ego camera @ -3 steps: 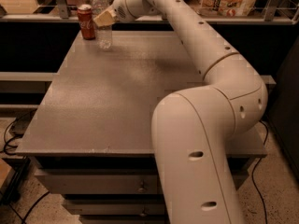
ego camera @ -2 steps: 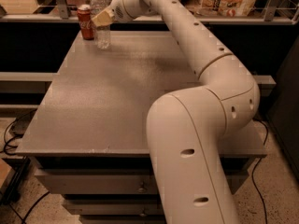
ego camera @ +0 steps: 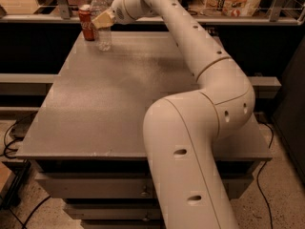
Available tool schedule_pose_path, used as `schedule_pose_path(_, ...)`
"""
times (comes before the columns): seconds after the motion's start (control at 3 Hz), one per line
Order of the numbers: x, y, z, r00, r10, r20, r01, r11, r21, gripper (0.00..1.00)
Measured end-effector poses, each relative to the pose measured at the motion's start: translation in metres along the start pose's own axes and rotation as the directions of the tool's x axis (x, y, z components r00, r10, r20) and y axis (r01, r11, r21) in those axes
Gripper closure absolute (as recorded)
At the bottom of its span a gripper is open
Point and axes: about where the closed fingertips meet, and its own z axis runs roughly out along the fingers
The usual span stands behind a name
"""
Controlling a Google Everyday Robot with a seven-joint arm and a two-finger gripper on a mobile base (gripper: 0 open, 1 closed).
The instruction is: Move water bottle near coke can
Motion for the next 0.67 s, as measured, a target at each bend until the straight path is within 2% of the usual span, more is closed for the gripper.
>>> schedule_pose_path(0.67,0.0012,0.0012,0.0018,1.000,0.005,-0.006,-0.005,1.0000,-0.009,0.14)
